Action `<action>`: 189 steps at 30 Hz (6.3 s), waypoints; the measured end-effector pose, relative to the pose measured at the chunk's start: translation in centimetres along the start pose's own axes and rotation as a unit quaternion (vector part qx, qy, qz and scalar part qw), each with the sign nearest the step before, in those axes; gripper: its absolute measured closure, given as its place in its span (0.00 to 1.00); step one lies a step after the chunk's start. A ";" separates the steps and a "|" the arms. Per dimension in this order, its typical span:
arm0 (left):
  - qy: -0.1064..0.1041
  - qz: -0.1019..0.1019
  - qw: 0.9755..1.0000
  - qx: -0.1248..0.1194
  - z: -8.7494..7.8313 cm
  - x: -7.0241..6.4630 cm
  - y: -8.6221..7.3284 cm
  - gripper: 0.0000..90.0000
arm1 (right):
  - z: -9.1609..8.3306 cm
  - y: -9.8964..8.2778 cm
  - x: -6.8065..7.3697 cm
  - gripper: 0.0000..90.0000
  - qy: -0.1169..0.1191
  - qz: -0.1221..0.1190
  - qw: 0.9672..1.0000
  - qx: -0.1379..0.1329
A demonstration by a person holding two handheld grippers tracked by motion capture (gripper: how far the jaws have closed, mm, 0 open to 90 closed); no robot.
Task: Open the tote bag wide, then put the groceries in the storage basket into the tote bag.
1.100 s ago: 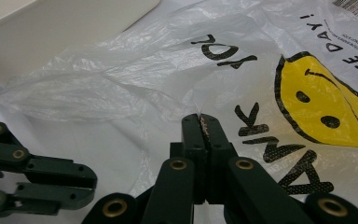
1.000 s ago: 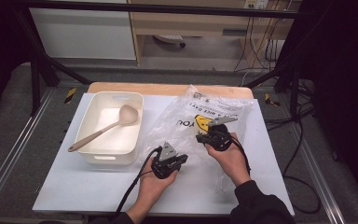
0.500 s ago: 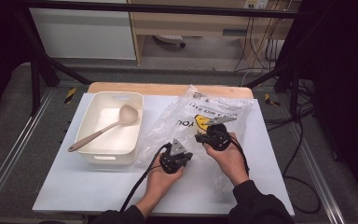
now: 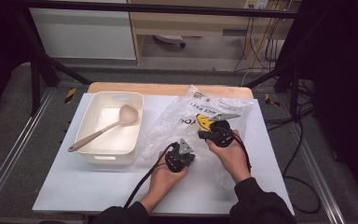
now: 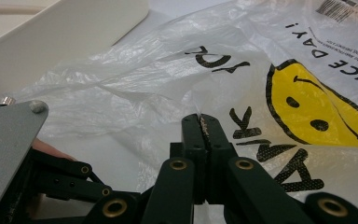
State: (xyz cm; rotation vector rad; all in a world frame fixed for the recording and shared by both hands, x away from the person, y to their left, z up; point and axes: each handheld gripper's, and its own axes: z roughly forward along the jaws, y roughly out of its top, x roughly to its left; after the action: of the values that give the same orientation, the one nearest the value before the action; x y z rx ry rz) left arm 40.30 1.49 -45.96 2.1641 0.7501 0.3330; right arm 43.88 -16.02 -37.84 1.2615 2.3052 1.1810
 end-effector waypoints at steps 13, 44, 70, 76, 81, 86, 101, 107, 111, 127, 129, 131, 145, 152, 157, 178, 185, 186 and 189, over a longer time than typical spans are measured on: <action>-0.015 0.001 1.000 0.005 -0.2 0.0 -0.1 1.00 | 0.0 1.8 -0.4 1.00 -0.008 -0.005 1.000 -0.012; -0.052 0.010 0.998 0.018 -0.6 1.1 -0.2 1.00 | -1.8 6.1 -2.5 1.00 -0.034 0.005 0.998 -0.053; -0.062 0.012 0.998 0.022 -0.7 1.4 -0.1 1.00 | -3.6 8.9 -2.3 1.00 -0.023 0.005 0.996 -0.088; -0.058 0.010 0.998 0.022 -0.7 1.3 -0.1 1.00 | -2.7 8.6 -2.2 1.00 -0.017 0.010 0.997 -0.078; -0.056 0.007 0.998 0.020 -0.8 1.3 -0.2 1.00 | -2.3 8.6 -1.9 1.00 -0.011 0.009 0.997 -0.075; -0.053 0.009 0.998 0.023 -1.1 1.5 -0.3 1.00 | -1.9 8.6 -1.3 1.00 -0.008 0.003 0.998 -0.067; -0.046 -0.005 0.999 0.011 -4.6 2.4 -1.4 1.00 | -0.6 8.3 0.4 1.00 -0.001 -0.004 0.999 -0.053; -0.047 -0.004 0.999 -0.017 -7.7 2.1 -0.5 1.00 | -0.3 8.3 0.6 1.00 0.003 0.002 0.999 -0.051; -0.046 -0.008 0.998 -0.041 -10.3 2.3 0.3 1.00 | -0.1 8.5 1.1 1.00 0.004 -0.001 0.999 -0.050; 0.011 -0.030 0.996 -0.085 -16.2 6.1 2.2 0.76 | -0.5 7.9 1.1 1.00 0.002 -0.003 0.999 -0.044; 0.022 -0.037 0.995 -0.091 -16.9 6.6 2.4 0.59 | -0.6 7.8 0.9 1.00 0.002 -0.002 0.999 -0.043; 0.037 -0.038 0.994 -0.094 -17.6 7.1 2.6 0.43 | -0.6 7.7 0.8 1.00 0.001 -0.001 0.999 -0.042; 0.078 -0.058 0.990 -0.105 -21.8 12.7 2.3 0.11 | -0.2 7.4 0.7 1.00 0.001 -0.002 0.999 -0.036; 0.082 -0.076 0.989 -0.101 -23.0 15.4 1.5 0.10 | -0.2 7.2 0.7 1.00 0.002 -0.004 0.999 -0.034; 0.096 -0.082 0.987 -0.095 -23.5 16.9 0.9 0.10 | -0.4 7.0 0.7 1.00 0.002 -0.003 0.999 -0.033; 0.120 -0.101 0.986 -0.051 -25.8 20.5 -3.2 0.18 | -0.7 6.3 -0.1 1.00 -0.001 0.001 1.000 -0.029; 0.117 -0.104 0.987 -0.036 -26.2 20.8 -4.4 0.25 | -0.8 6.2 -0.2 1.00 -0.003 0.003 1.000 -0.027; 0.117 -0.106 0.987 -0.034 -26.2 20.9 -4.5 0.26 | -0.8 6.2 -0.2 1.00 -0.003 0.004 1.000 -0.027; 0.115 -0.113 0.986 -0.033 -26.3 21.1 -4.9 0.30 | -0.7 6.2 -0.2 1.00 -0.003 0.004 1.000 -0.027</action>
State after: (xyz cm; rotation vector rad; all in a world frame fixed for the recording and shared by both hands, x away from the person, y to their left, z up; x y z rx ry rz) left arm 42.74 32.91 -33.07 1.9749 1.0890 0.4852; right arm 47.20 -14.76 -32.69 1.2546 2.2510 1.2315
